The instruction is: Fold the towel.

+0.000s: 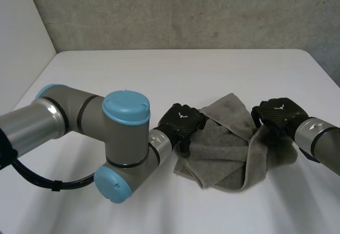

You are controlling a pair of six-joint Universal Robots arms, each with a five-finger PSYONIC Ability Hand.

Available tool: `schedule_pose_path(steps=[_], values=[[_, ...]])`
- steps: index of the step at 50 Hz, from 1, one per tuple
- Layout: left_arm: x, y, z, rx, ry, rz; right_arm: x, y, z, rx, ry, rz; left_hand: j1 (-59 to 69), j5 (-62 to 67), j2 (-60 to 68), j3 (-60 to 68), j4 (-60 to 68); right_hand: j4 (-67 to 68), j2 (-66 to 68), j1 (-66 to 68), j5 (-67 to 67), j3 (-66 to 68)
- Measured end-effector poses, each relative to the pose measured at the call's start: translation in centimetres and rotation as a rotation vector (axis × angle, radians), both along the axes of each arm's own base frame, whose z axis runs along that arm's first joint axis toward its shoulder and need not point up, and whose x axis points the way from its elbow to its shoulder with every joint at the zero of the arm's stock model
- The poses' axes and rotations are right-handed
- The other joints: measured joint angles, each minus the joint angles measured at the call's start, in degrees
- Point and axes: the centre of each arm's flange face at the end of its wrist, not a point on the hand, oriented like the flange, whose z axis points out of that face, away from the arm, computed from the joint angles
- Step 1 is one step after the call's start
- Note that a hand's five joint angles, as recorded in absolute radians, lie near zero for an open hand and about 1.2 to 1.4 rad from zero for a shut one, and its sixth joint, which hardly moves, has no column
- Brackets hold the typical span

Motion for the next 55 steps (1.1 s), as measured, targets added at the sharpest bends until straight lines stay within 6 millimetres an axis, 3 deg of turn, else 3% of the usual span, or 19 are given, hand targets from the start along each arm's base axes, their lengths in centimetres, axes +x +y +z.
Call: schedule_pose_path(steps=[4, 7, 14, 19, 24, 27, 31, 34, 38, 43, 45, 51, 55], values=[[-0.3, -0.3, -0.8, -0.026, -0.033, -0.011, 0.2, -0.2, -0.1, -0.007, 0.015, 0.015, 9.4, 8.8, 9.3, 9.3, 9.6, 18.1, 18.0, 18.3, 17.7, 18.0], [-0.5, -0.6, -1.1, -0.05, -0.043, -0.016, 0.8, -0.5, 0.3, -0.031, 0.02, 0.037, 26.2, 25.9, 26.3, 26.5, 26.9, 30.4, 28.7, 29.7, 29.3, 29.6], [-1.0, -1.2, -0.4, -0.094, -0.029, -0.014, 2.8, -1.3, 1.9, -0.11, 0.015, 0.085, 41.9, 43.9, 44.7, 46.3, 45.8, 31.6, 28.7, 29.9, 30.1, 30.3], [-1.1, -1.7, 0.8, -0.122, -0.007, 0.001, 3.8, -2.5, 3.9, -0.201, -0.006, 0.094, 42.3, 45.1, 45.7, 49.3, 48.2, 31.6, 28.7, 29.9, 30.1, 30.3], [-0.2, -4.7, 5.2, -0.22, 0.063, 0.123, 5.5, -4.7, 8.5, -0.467, -0.068, 0.082, 42.3, 45.1, 45.7, 49.5, 48.2, 31.6, 28.7, 30.0, 30.1, 30.3], [1.5, -7.2, 9.6, -0.308, 0.138, 0.259, 6.2, -5.8, 12.4, -0.702, -0.141, 0.047, 42.3, 45.1, 45.7, 49.5, 48.2, 31.6, 28.7, 30.0, 30.1, 30.3], [4.9, -9.8, 15.7, -0.408, 0.285, 0.438, 5.9, -5.4, 17.5, -0.962, -0.276, -0.005, 42.3, 45.1, 45.7, 49.5, 48.2, 31.6, 29.4, 30.0, 30.1, 30.5], [6.8, -10.7, 18.0, -0.432, 0.363, 0.507, 5.5, -4.9, 18.8, -1.018, -0.332, -0.012, 42.3, 45.1, 45.8, 49.5, 48.2, 31.6, 29.6, 30.0, 30.1, 31.3], [9.0, -11.3, 19.1, -0.41, 0.436, 0.56, 5.5, -4.6, 17.5, -0.915, -0.349, 0.026, 42.3, 45.1, 46.3, 49.5, 48.2, 31.6, 29.7, 30.0, 30.1, 31.5], [9.9, -11.2, 17.9, -0.356, 0.43, 0.564, 5.8, -4.2, 14.4, -0.717, -0.307, 0.084, 42.3, 45.1, 46.3, 49.5, 48.2, 31.6, 29.9, 30.0, 30.1, 31.5], [10.1, -10.9, 15.7, -0.301, 0.373, 0.556, 6.0, -3.5, 12.0, -0.576, -0.26, 0.122, 42.3, 45.4, 46.3, 49.6, 48.2, 31.6, 29.9, 30.0, 30.1, 31.5], [11.5, -9.5, 9.9, -0.186, 0.182, 0.54, 6.0, -1.5, 7.7, -0.297, -0.132, 0.192, 42.3, 45.6, 46.6, 49.7, 48.2, 31.6, 29.9, 30.0, 30.1, 31.5], [12.5, -8.6, 7.8, -0.158, 0.084, 0.527, 5.8, -0.4, 6.0, -0.191, -0.044, 0.225, 42.3, 45.6, 46.6, 49.7, 48.2, 31.6, 29.9, 30.0, 30.1, 31.5]])
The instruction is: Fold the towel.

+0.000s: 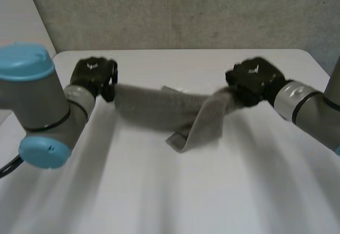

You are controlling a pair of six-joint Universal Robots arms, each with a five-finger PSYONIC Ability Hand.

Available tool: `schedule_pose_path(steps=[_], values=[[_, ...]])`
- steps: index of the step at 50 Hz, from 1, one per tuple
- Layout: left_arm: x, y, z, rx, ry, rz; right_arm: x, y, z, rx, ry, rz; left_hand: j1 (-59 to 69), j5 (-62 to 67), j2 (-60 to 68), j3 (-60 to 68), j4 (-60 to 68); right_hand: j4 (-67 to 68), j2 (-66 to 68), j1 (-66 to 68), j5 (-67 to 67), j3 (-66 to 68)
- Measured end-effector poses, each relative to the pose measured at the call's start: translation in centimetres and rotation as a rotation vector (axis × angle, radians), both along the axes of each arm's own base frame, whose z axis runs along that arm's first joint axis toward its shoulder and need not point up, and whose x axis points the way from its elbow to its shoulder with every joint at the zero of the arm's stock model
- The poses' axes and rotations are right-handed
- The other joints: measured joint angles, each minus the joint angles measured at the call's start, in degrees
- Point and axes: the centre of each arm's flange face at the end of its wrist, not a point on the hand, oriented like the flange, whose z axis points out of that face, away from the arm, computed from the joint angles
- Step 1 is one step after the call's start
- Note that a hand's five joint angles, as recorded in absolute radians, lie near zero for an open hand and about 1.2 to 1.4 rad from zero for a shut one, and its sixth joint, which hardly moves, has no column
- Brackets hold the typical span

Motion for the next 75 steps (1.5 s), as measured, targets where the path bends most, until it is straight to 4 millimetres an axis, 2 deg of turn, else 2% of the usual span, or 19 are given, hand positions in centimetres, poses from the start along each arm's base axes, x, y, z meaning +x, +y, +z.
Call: schedule_pose_path(steps=[6, 11, 17, 22, 24, 27, 31, 33, 39, 41, 46, 51, 53, 55, 57, 59, 62, 68, 75], values=[[0.7, 1.1, -0.6, 0.019, -0.048, -0.027, 0.0, 1.1, -0.9, 0.059, 0.081, 0.027, 0.0, 0.0, 0.0, 0.0, 0.0, 0.0, 0.0, 0.0, 0.0, 0.0], [0.8, 2.1, 0.7, -0.007, -0.035, -0.049, 0.0, 1.3, -0.4, 0.06, 0.077, 0.03, 0.0, 0.0, 0.0, 0.0, 0.0, 0.0, 0.0, 0.0, 0.0, 0.0], [1.0, 3.5, 5.1, -0.105, 0.048, -0.057, 0.4, 1.0, 4.2, -0.054, -0.068, 0.003, 0.0, 0.0, 0.0, 0.0, 0.0, 0.0, 0.0, 0.0, 0.0, 0.0], [1.5, 5.0, 9.6, -0.186, 0.2, -0.058, 0.3, 0.3, 10.2, -0.195, -0.318, -0.017, 0.0, 0.0, 0.0, 0.0, 0.0, 0.0, 0.0, 0.0, 0.0, 0.0], [1.8, 5.6, 10.8, -0.204, 0.254, -0.061, 0.3, 0.1, 11.8, -0.226, -0.405, -0.01, 0.0, 0.0, 0.0, 0.0, 0.0, 0.0, 0.0, 0.0, 0.0, 0.0], [2.1, 6.5, 12.0, -0.213, 0.325, -0.066, 0.8, -0.3, 13.0, -0.237, -0.507, 0.015, 0.0, 0.3, 0.0, 0.0, 0.0, 0.0, 0.0, 0.0, 0.0, 0.0], [2.3, 7.2, 11.7, -0.189, 0.358, -0.071, 2.0, -0.9, 12.6, -0.207, -0.561, 0.051, 0.0, 0.3, 0.0, 0.0, 0.0, 0.0, 0.0, 0.0, 0.0, 0.0], [2.2, 7.7, 10.9, -0.159, 0.36, -0.078, 3.0, -1.2, 11.6, -0.172, -0.568, 0.071, 0.0, 0.3, 0.0, 0.0, 0.0, 0.0, 0.0, 0.0, 0.0, 0.0], [1.1, 9.9, 7.0, -0.035, 0.312, -0.135, 5.5, -2.4, 6.8, -0.042, -0.531, 0.093, 0.0, 0.3, 0.0, 0.0, 0.0, 0.0, 0.0, 0.0, 0.0, 0.0], [0.5, 11.0, 5.1, 0.023, 0.283, -0.164, 6.4, -2.7, 4.3, 0.028, -0.502, 0.095, 0.0, 0.3, 0.0, 0.0, 0.0, 0.0, 0.0, 0.0, 0.0, 0.0], [-0.3, 12.8, 1.8, 0.131, 0.227, -0.21, 7.5, -2.8, -0.1, 0.164, -0.446, 0.096, 0.0, 0.3, 0.0, 0.0, 0.0, 0.0, 0.0, 0.0, 0.0, 0.0], [-0.9, 13.9, 0.5, 0.178, 0.2, -0.239, 8.2, -2.0, -2.3, 0.249, -0.4, 0.121, 0.0, 0.3, 0.0, 0.0, 0.0, -7.3, -6.3, -6.1, -6.1, -7.1], [-1.1, 14.3, 0.2, 0.188, 0.193, -0.252, 8.5, -1.4, -2.8, 0.272, -0.372, 0.14, -10.1, -12.0, -12.7, -14.2, -14.2, -18.6, -18.0, -18.5, -17.9, -18.5], [-1.2, 14.5, 0.2, 0.189, 0.191, -0.259, 8.6, -1.0, -2.9, 0.279, -0.354, 0.151, -23.2, -25.3, -25.8, -27.7, -28.2, -28.9, -29.2, -29.5, -28.9, -29.4], [-1.4, 14.6, 0.5, 0.181, 0.193, -0.267, 8.6, -0.4, -2.5, 0.267, -0.321, 0.166, -46.8, -48.5, -49.5, -51.2, -51.6, -50.7, -50.1, -50.2, -52.1, -50.1], [-1.4, 14.6, 0.8, 0.168, 0.193, -0.271, 8.3, -0.1, -1.7, 0.243, -0.303, 0.17, -58.8, -62.8, -62.2, -66.0, -64.9, -60.3, -59.2, -58.8, -60.9, -60.0], [-1.5, 14.4, 1.6, 0.13, 0.187, -0.276, 7.8, 0.2, 0.0, 0.193, -0.285, 0.162, -64.3, -69.8, -68.8, -72.6, -70.4, -62.3, -61.2, -61.9, -64.3, -62.6], [-1.5, 13.4, 3.3, 0.04, 0.162, -0.272, 6.2, 0.8, 3.0, 0.103, -0.277, 0.08, -64.8, -70.5, -69.5, -73.4, -70.7, -62.3, -61.2, -62.2, -64.5, -62.6], [-0.7, 9.5, 5.8, -0.085, 0.157, -0.198, 2.6, 1.3, 4.4, 0.059, -0.259, -0.091, -64.8, -70.5, -69.5, -73.4, -70.7, -62.3, -61.2, -62.3, -64.6, -62.6]])
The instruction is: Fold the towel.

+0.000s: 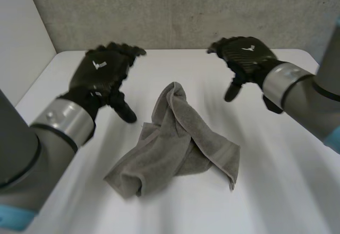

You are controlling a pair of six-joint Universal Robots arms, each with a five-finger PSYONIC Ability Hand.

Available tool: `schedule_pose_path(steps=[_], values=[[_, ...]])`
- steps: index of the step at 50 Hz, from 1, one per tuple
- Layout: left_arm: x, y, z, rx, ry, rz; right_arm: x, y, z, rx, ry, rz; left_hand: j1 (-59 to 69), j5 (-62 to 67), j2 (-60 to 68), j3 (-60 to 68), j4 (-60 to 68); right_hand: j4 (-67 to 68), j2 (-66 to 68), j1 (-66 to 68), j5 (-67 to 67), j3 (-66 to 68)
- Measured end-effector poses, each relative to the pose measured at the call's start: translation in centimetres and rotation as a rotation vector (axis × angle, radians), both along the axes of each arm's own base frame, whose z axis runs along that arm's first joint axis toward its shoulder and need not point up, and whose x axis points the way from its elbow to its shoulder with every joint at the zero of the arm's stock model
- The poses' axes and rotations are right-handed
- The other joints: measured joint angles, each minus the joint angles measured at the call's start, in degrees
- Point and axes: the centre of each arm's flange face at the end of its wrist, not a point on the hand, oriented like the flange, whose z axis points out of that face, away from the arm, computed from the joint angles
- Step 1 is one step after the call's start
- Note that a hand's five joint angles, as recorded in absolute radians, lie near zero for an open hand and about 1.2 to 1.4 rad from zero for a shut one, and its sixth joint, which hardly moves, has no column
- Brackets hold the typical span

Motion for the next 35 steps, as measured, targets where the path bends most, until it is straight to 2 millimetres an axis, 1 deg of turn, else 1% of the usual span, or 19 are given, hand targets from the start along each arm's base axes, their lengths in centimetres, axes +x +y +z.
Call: schedule_pose_path(steps=[2, 5, 10, 13, 14, 16, 17, 21, 23, 26, 33, 35], values=[[0.1, -1.4, 0.4, -0.019, 0.006, 0.015, -1.2, 0.5, 0.0, 0.006, 0.014, -0.043, 0.0, 0.0, 0.0, 0.0, 0.0, 0.0, 0.0, -0.2, 0.0, 0.0], [-0.3, -2.9, 0.3, -0.022, 0.006, 0.001, -2.2, 1.3, -0.4, 0.015, 0.03, -0.068, 0.0, 0.4, 0.0, 0.0, 0.0, 0.0, 0.0, -0.2, 0.0, 0.0], [-1.8, -6.2, -1.1, -0.002, -0.003, -0.067, -3.5, 3.5, -2.5, 0.052, 0.072, -0.081, 0.0, 1.0, 0.0, 0.1, 0.0, 0.0, 0.0, -0.2, -0.1, 0.0], [-2.4, -7.4, -1.8, 0.016, -0.01, -0.091, -3.7, 4.3, -3.5, 0.069, 0.085, -0.079, 0.2, 1.5, 0.3, 0.4, 0.2, 0.0, 0.0, -0.2, -0.1, 0.0], [-2.7, -8.0, -2.5, 0.035, -0.017, -0.101, -3.8, 4.7, -4.2, 0.079, 0.09, -0.08, 0.2, 2.2, 0.4, 0.8, 0.2, 0.0, 0.0, -0.2, -0.1, 0.0], [-3.1, -8.8, -3.1, 0.056, -0.025, -0.11, -3.9, 5.0, -4.8, 0.087, 0.093, -0.083, 0.2, 2.6, 0.5, 1.0, 0.2, 0.0, 0.0, -0.2, -0.2, 0.0], [-3.5, -9.7, -4.0, 0.083, -0.034, -0.119, -4.0, 5.4, -5.7, 0.095, 0.096, -0.089, 0.2, 2.9, 0.5, 1.3, 0.2, 0.0, 0.0, -0.2, -0.2, 0.0], [-4.6, -11.9, -6.7, 0.151, -0.057, -0.131, -4.3, 6.1, -7.7, 0.097, 0.1, -0.116, 0.2, 3.1, 0.5, 1.4, 0.2, 0.0, 0.0, -0.2, -0.2, 0.0], [-4.9, -12.5, -7.4, 0.164, -0.062, -0.132, -4.3, 6.3, -8.2, 0.095, 0.102, -0.122, 0.2, 3.1, 0.5, 1.4, 0.2, 0.0, 0.0, -0.2, -0.2, 0.0], [-5.5, -13.7, -9.1, 0.185, -0.07, -0.133, -4.1, 6.8, -9.3, 0.092, 0.108, -0.129, 0.2, 3.1, 0.5, 1.5, 0.2, 0.0, 0.0, -0.2, -0.2, 0.0], [-6.1, -14.8, -11.4, 0.209, -0.08, -0.139, -3.7, 7.5, -11.5, 0.14, 0.14, -0.121, 0.2, 3.3, 0.6, 1.6, 0.2, 0.0, 0.0, -0.2, -0.2, 0.0], [-6.3, -15.0, -12.1, 0.217, -0.084, -0.145, -3.6, 7.6, -12.1, 0.156, 0.148, -0.119, 1.8, 4.9, 2.7, 3.5, 1.4, 0.0, 0.0, -0.2, -0.2, 0.0]])
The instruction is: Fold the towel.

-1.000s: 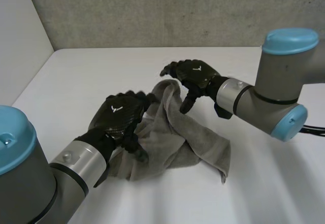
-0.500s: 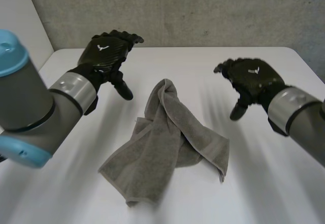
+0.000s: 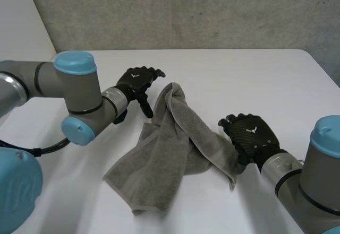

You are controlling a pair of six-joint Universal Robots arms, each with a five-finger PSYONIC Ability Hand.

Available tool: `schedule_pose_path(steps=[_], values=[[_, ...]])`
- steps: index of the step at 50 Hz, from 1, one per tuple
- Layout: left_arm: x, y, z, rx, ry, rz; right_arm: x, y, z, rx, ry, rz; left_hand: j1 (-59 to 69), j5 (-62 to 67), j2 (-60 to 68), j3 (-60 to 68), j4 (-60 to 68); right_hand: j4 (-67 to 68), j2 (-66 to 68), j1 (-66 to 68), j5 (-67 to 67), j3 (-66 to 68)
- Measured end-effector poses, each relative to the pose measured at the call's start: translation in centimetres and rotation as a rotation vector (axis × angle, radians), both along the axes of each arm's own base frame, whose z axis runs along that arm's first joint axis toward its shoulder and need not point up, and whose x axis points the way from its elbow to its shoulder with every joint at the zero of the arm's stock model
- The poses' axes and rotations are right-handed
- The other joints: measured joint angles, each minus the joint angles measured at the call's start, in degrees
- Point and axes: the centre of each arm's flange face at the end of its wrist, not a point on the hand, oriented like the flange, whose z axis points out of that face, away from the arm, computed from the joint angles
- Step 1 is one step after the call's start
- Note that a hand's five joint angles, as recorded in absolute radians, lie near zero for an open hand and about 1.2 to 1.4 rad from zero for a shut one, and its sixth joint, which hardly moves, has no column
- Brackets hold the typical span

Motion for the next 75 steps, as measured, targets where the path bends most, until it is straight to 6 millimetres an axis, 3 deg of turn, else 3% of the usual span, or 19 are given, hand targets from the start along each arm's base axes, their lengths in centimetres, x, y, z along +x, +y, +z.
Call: schedule_pose_path(steps=[12, 15, 18, 23, 27, 30, 33, 35, 39, 40, 42, 47, 52, 55, 59, 63, 65, 68, 75], values=[[-1.1, -0.1, -3.5, 0.088, -0.027, -0.064, 1.3, 0.2, -1.5, 0.023, 0.006, 0.016, 11.3, 10.8, 10.5, 10.7, 11.7, 0.7, 0.7, 1.4, 3.5, 0.8], [-1.5, 0.4, -4.0, 0.112, -0.028, -0.097, 1.6, 0.0, -1.7, 0.019, 0.012, 0.01, 14.2, 13.6, 13.4, 13.6, 14.3, 8.5, 8.3, 9.7, 12.8, 9.0], [-1.8, 0.7, -4.0, 0.12, -0.025, -0.122, 2.0, -0.1, -1.7, 0.009, 0.015, 0.009, 40.4, 39.5, 39.5, 40.1, 41.6, 29.7, 31.2, 32.0, 33.9, 30.9], [-2.1, 0.7, -3.2, 0.099, -0.016, -0.121, 2.6, -0.8, -1.2, -0.021, 0.014, 0.014, 62.2, 62.5, 63.5, 64.2, 64.8, 59.1, 59.4, 61.0, 62.9, 59.8], [-2.1, -0.1, -1.7, 0.049, -0.004, -0.084, 3.2, -2.1, -0.2, -0.067, 0.01, 0.017, 63.3, 65.3, 66.5, 69.3, 69.1, 62.3, 59.9, 62.6, 65.4, 62.5], [-1.9, -1.0, 0.1, -0.01, 0.013, -0.035, 3.8, -3.4, 1.2, -0.133, 0.014, 0.024, 63.3, 65.3, 66.5, 69.4, 69.1, 62.3, 59.9, 62.6, 65.4, 62.5], [-1.4, -2.5, 3.6, -0.108, 0.051, 0.043, 4.7, -5.3, 4.0, -0.265, 0.028, 0.038, 63.3, 65.3, 66.5, 69.4, 69.1, 62.3, 59.9, 62.6, 65.5, 62.5], [-1.2, -2.9, 4.8, -0.141, 0.068, 0.068, 5.1, -6.0, 5.2, -0.32, 0.031, 0.041, 63.3, 65.3, 66.5, 69.5, 69.1, 62.3, 59.9, 62.6, 65.5, 62.5], [0.1, -4.1, 11.1, -0.293, 0.176, 0.159, 6.1, -8.5, 10.9, -0.561, 0.006, 0.029, 63.3, 65.3, 66.5, 69.5, 69.1, 62.3, 59.9, 62.6, 65.5, 62.5], [0.3, -4.2, 11.9, -0.31, 0.19, 0.168, 6.2, -8.8, 11.5, -0.588, -0.001, 0.026, 63.3, 65.4, 66.5, 69.5, 69.1, 62.3, 59.9, 62.6, 65.5, 62.5], [1.3, -4.3, 15.8, -0.399, 0.265, 0.216, 6.4, -9.8, 14.7, -0.726, -0.043, 0.006, 63.3, 65.4, 66.5, 69.6, 69.1, 62.3, 59.9, 62.6, 65.5, 62.5], [3.9, -3.6, 23.2, -0.572, 0.404, 0.309, 5.6, -11.4, 20.6, -0.996, -0.145, -0.043, 63.3, 65.4, 66.5, 69.6, 69.1, 62.3, 59.9, 62.6, 65.6, 62.5], [5.8, -2.6, 26.3, -0.636, 0.444, 0.355, 4.7, -12.2, 22.7, -1.094, -0.171, -0.052, 63.3, 65.4, 66.5, 69.7, 69.1, 62.3, 59.9, 62.7, 65.7, 62.5], [6.4, -2.4, 25.8, -0.612, 0.419, 0.37, 4.4, -12.5, 22.3, -1.072, -0.154, -0.042, 63.3, 65.4, 67.0, 69.7, 69.1, 62.3, 59.9, 62.7, 65.7, 62.5], [7.0, -2.3, 23.0, -0.524, 0.347, 0.378, 4.1, -12.8, 20.0, -0.949, -0.086, -0.005, 63.3, 65.4, 67.0, 69.7, 69.1, 62.3, 59.9, 62.7, 65.7, 62.5], [7.8, -1.5, 17.4, -0.361, 0.221, 0.37, 3.5, -12.8, 15.2, -0.697, 0.032, 0.073, 63.3, 65.4, 67.0, 69.7, 69.1, 62.3, 59.9, 62.7, 65.7, 62.5], [8.1, -1.1, 15.6, -0.314, 0.176, 0.362, 3.4, -12.5, 13.6, -0.617, 0.068, 0.1, 63.3, 65.4, 67.0, 69.7, 69.1, 62.3, 59.9, 62.7, 65.7, 62.5], [8.8, 0.7, 9.9, -0.187, 0.022, 0.321, 2.9, -11.3, 8.7, -0.402, 0.175, 0.18, 63.3, 65.4, 67.0, 69.7, 69.1, 62.3, 59.9, 62.7, 65.7, 62.5], [9.4, 4.5, 2.2, -0.09, -0.245, 0.214, 2.3, -9.3, 1.7, -0.18, 0.302, 0.269, 63.3, 65.4, 67.0, 69.8, 69.1, 62.3, 59.9, 62.7, 65.8, 62.5]])
